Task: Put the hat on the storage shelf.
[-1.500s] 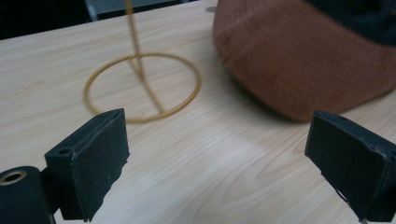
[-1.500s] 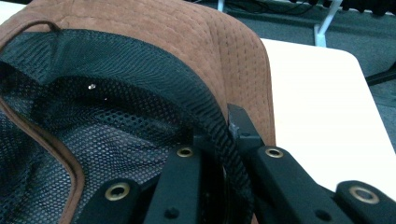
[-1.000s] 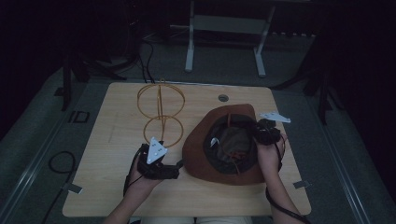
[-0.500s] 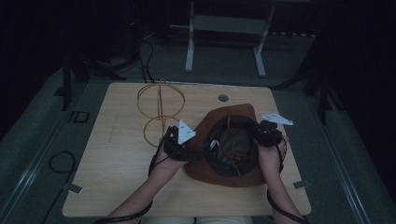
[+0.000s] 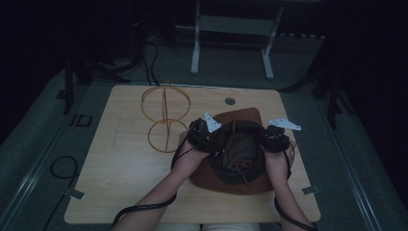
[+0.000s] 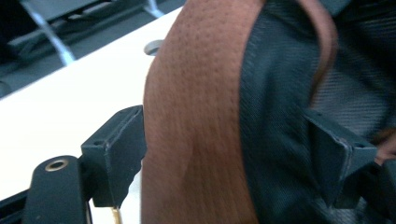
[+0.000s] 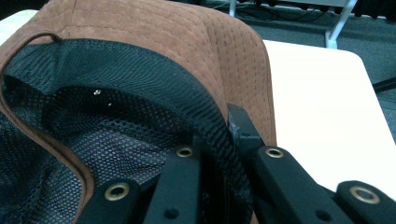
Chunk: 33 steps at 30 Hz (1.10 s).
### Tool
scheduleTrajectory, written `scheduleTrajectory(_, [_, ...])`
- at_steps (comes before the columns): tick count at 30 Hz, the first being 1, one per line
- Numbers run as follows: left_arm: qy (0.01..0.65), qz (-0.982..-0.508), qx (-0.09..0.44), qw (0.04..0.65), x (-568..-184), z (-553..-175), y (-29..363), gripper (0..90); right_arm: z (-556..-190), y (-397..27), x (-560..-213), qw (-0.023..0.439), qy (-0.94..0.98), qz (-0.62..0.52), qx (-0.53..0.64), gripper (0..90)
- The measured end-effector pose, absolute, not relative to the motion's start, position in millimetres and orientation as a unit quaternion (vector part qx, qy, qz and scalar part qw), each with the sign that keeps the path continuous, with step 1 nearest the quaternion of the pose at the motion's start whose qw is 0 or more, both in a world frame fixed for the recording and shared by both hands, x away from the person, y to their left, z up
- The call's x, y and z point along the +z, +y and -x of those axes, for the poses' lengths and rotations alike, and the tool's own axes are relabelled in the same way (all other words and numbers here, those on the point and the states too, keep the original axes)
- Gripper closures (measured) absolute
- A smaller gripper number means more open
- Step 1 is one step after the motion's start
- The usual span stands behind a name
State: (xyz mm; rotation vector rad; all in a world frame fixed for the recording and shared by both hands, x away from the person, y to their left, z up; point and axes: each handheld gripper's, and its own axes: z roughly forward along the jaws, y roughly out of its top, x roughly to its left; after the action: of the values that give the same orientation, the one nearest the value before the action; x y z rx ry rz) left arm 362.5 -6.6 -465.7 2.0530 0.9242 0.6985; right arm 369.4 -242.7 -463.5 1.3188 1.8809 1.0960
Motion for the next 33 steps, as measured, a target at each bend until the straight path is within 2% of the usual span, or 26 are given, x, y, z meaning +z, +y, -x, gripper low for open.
scheduleTrajectory(1, [0.368, -0.804, 0.279, 0.374, -467, -364, -9, 25.5, -369, -242, -463, 0.294, 0.707, -0.495, 0.411, 84.0])
scheduleTrajectory(5, [0.385, -0.804, 0.275, 0.362, -471, -371, -12, 36.6, -367, -241, -462, 0.295, 0.709, -0.491, 0.412, 84.0])
scheduleTrajectory(11, [0.404, -0.791, 0.275, 0.367, -469, -374, -16, 63.4, -361, -238, -460, 0.292, 0.710, -0.487, 0.417, 84.0])
scheduleTrajectory(15, [0.409, -0.783, 0.281, 0.376, -466, -373, -14, 85.4, -357, -237, -459, 0.287, 0.710, -0.483, 0.424, 83.8])
scheduleTrajectory(19, [0.404, -0.781, 0.278, 0.387, -463, -372, -10, 86.3, -351, -237, -457, 0.284, 0.714, -0.476, 0.429, 81.2])
scheduleTrajectory(22, [0.397, -0.783, 0.280, 0.389, -460, -371, -7, 86.4, -345, -240, -455, 0.271, 0.724, -0.466, 0.431, 74.4])
scheduleTrajectory(24, [0.396, -0.781, 0.280, 0.394, -457, -369, -3, 86.4, -339, -243, -454, 0.258, 0.731, -0.455, 0.439, 65.9])
scheduleTrajectory(25, [0.396, -0.781, 0.280, 0.394, -457, -369, -3, 86.5, -339, -243, -454, 0.258, 0.731, -0.455, 0.439, 65.9])
scheduleTrajectory(27, [0.390, -0.779, 0.291, 0.395, -455, -366, 0, 86.5, -328, -249, -450, 0.239, 0.742, -0.432, 0.453, 56.9])
scheduleTrajectory(33, [0.387, -0.775, 0.286, 0.409, -456, -359, 8, 86.5, -302, -266, -432, 0.205, 0.750, -0.389, 0.494, 49.0])
